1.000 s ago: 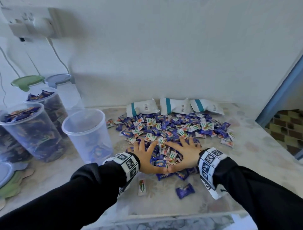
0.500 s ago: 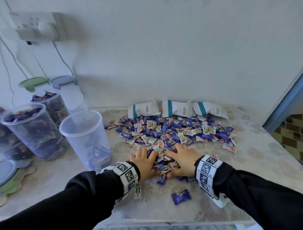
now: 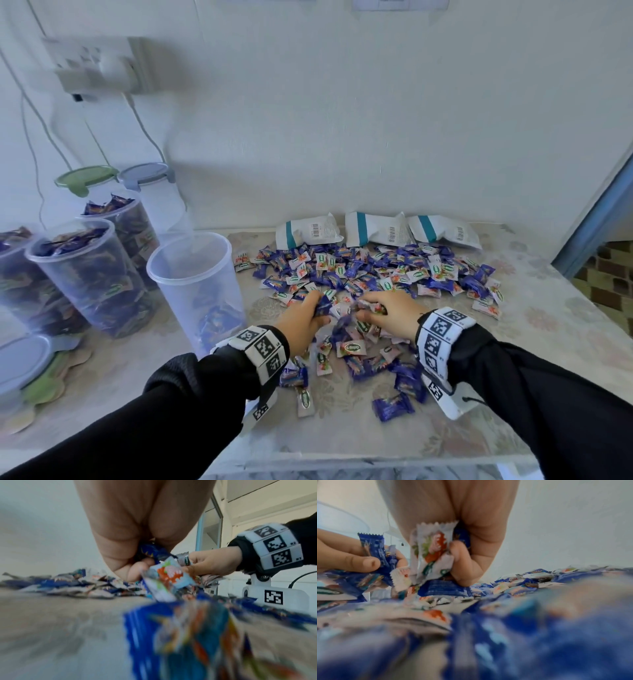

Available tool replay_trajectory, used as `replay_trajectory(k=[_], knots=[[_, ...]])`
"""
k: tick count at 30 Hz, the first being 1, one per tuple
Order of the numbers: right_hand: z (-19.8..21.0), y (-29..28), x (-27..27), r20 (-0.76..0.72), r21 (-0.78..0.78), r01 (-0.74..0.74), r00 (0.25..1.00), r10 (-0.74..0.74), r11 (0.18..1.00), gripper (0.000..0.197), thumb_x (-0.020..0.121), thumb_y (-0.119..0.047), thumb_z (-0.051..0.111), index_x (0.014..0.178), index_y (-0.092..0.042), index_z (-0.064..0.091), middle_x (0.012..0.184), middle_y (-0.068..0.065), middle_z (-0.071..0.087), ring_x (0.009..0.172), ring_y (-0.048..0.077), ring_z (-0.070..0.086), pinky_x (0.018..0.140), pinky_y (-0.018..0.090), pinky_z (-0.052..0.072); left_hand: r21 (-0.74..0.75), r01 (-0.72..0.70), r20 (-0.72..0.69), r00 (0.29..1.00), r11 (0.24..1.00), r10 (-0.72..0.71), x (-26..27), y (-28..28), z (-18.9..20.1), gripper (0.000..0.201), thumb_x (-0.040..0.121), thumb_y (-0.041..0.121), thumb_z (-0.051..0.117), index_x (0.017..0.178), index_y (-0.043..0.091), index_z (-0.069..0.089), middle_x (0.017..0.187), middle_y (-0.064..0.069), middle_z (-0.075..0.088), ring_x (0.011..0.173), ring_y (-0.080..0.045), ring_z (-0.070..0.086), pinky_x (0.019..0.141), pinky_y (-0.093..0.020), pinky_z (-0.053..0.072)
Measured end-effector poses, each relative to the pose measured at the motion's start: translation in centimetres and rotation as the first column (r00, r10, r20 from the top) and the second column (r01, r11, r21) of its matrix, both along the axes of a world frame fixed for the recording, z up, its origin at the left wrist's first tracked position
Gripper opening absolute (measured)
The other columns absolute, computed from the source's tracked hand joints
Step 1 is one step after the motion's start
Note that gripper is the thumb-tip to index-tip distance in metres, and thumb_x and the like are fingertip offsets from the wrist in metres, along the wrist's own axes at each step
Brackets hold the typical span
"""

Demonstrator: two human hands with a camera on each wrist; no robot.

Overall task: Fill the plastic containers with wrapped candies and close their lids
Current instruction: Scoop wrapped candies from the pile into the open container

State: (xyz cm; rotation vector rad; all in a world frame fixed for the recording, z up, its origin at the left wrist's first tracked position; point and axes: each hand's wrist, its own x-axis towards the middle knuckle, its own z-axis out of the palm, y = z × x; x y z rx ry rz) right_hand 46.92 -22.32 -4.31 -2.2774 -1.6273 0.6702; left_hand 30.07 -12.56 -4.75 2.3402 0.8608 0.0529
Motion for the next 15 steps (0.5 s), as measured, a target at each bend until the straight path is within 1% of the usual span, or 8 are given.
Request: replay_trajectory(k=[2,4,6,8,10,12,14,15], knots=[[0.5,0.2,-0.5,-0.024,0.068,0.019,1.0,-0.017,0.998,0.034,0.093,-0.039,0.054,0.118,-0.018,0.059,0.1,0.001,0.065,0.099,0.024,0.057,0.071,0.024,0.035,-0.013,-0.032,0.104,0.994,0.999,0.033,-0.6,0.1,1.4,0.024,0.098,0.018,0.044,0.117,0.005,0.035,0.085,-0.003,0.049,0.065,-0.012,0.045,0.053,-0.019,0.037],[1.3,0.5,-1.0,-0.039,0.111,0.032,0.999,-0.028,0.993,0.026,0.094,-0.036,0.054,0.11,-0.017,0.061,0.081,-0.005,0.057,0.085,0.019,0.053,0.062,0.025,0.03,-0.02,-0.065,0.228,0.971,0.998,0.068,-1.6,0.3,3.5,0.018,0.098,0.015,0.043,0.112,0.006,0.036,0.085,-0.005,0.05,0.065,-0.012,0.045,0.055,-0.022,0.039],[1.9,0.9,-1.4,-0.052,0.129,0.04,0.998,-0.033,0.991,0.031,0.094,-0.035,0.053,0.11,-0.008,0.061,0.088,0.003,0.063,0.086,0.021,0.055,0.063,0.024,0.031,0.009,-0.097,0.365,0.927,0.995,0.087,-2.7,0.4,6.2,0.018,0.097,0.013,0.044,0.112,0.005,0.038,0.078,0.001,0.051,0.064,-0.013,0.049,0.055,-0.02,0.041],[2.5,1.3,-1.7,-0.053,0.153,0.041,0.998,-0.034,0.987,0.034,0.094,-0.035,0.054,0.116,-0.009,0.061,0.101,0.005,0.065,0.094,0.02,0.057,0.072,0.021,0.033,0.076,-0.134,0.504,0.86,0.988,0.078,-4.1,0.6,9.2,0.017,0.096,0.01,0.045,0.112,0.006,0.04,0.073,0.003,0.051,0.059,-0.016,0.051,0.051,-0.021,0.042],[3.0,1.8,-2.1,-0.063,0.163,0.054,0.997,-0.044,0.985,0.043,0.093,-0.036,0.055,0.128,-0.011,0.055,0.11,0.004,0.063,0.104,0.019,0.056,0.081,0.021,0.036,0.138,-0.166,0.622,0.782,0.976,0.045,-5.6,0.9,12.1,0.014,0.095,0.005,0.044,0.108,0.009,0.041,0.074,0.003,0.051,0.057,-0.02,0.052,0.048,-0.02,0.043],[3.4,2.2,-2.6,-0.059,0.165,0.065,0.997,-0.056,0.984,0.048,0.093,-0.036,0.055,0.134,-0.011,0.05,0.126,0.007,0.06,0.117,0.021,0.054,0.089,0.021,0.035,0.196,-0.206,0.69,0.724,0.959,0.014,-7.2,1.8,14.2,0.016,0.094,0.002,0.045,0.109,0.009,0.043,0.079,0.0,0.052,0.061,-0.028,0.056,0.05,-0.023,0.045],[3.6,2.5,-3.0,-0.052,0.176,0.063,0.997,-0.055,0.982,0.047,0.093,-0.037,0.055,0.133,-0.013,0.051,0.128,0.007,0.059,0.119,0.022,0.053,0.083,0.018,0.033,0.274,-0.262,0.693,0.721,0.925,-0.001,-8.6,3.4,15.0,0.019,0.093,0.003,0.046,0.112,0.005,0.044,0.084,-0.01,0.052,0.064,-0.033,0.055,0.053,-0.026,0.045],[3.7,2.8,-3.2,-0.053,0.181,0.058,0.997,-0.049,0.982,0.046,0.093,-0.038,0.055,0.132,-0.014,0.052,0.125,0.007,0.061,0.117,0.022,0.055,0.08,0.017,0.032,0.32,-0.289,0.671,0.741,0.902,-0.001,-9.3,4.4,14.7,0.021,0.093,0.003,0.048,0.113,0.005,0.044,0.085,-0.013,0.051,0.063,-0.031,0.053,0.054,-0.021,0.043]])
